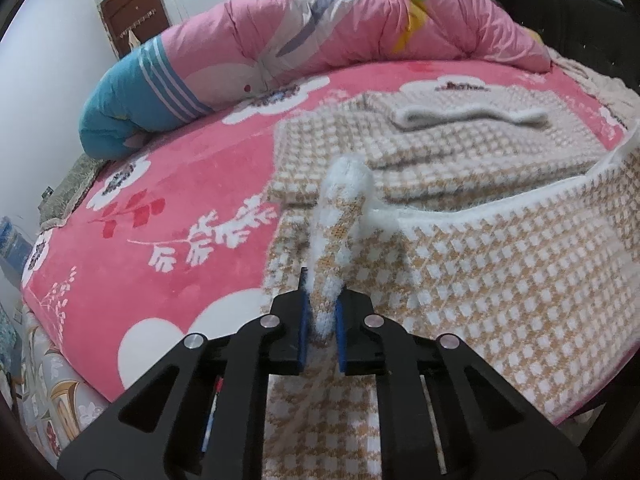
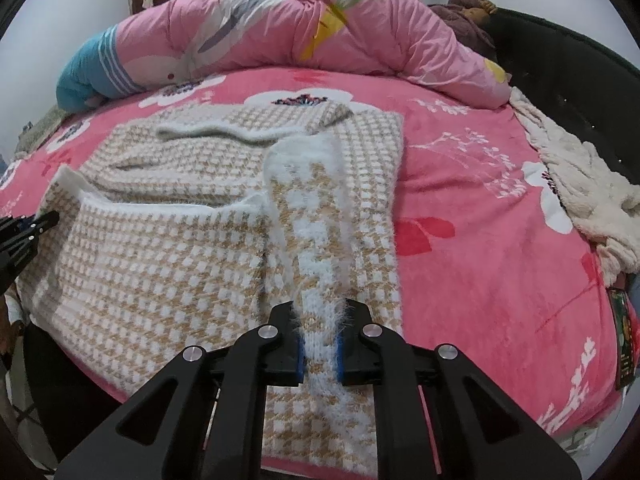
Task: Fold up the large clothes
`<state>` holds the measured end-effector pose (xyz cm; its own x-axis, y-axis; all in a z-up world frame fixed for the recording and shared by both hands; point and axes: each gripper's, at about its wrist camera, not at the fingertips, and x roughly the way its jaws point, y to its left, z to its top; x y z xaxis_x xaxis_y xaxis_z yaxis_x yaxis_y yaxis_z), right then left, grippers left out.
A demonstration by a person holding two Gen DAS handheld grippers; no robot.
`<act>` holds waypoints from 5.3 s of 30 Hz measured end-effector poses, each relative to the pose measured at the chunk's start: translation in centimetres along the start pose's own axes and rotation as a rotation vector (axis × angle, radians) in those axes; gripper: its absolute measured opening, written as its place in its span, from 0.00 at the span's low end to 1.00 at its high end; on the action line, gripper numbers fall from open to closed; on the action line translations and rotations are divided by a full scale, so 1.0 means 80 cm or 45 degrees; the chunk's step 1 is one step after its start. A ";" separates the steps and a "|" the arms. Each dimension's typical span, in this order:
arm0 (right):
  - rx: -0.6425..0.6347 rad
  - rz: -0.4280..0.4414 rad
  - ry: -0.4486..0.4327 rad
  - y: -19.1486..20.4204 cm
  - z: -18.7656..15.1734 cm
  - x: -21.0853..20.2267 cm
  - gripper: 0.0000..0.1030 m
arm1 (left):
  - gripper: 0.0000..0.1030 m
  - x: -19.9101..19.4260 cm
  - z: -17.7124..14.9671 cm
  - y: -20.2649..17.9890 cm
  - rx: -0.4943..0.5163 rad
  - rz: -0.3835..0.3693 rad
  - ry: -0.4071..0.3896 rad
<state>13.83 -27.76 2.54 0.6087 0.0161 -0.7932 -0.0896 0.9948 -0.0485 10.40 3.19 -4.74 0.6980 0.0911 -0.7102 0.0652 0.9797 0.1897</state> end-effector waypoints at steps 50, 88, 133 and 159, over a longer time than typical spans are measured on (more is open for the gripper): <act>0.173 0.392 0.018 -0.077 0.292 0.243 0.42 | 0.49 0.243 0.279 0.064 -0.257 -0.371 0.153; 0.131 0.159 -0.199 0.037 0.000 -0.057 0.94 | 0.92 -0.104 0.039 -0.038 -0.182 -0.321 -0.185; 0.084 -0.044 -0.183 0.061 -0.017 -0.079 0.94 | 0.92 -0.103 0.040 -0.061 -0.248 -0.003 0.034; 0.083 -0.064 -0.164 0.062 -0.014 -0.079 0.94 | 0.92 -0.099 0.037 -0.050 -0.278 -0.021 0.054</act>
<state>8.68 -23.06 6.64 0.7077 -0.0250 -0.7061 -0.0080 0.9990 -0.0434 6.70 -2.00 2.10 0.6674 0.0773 -0.7407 -0.0825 0.9962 0.0297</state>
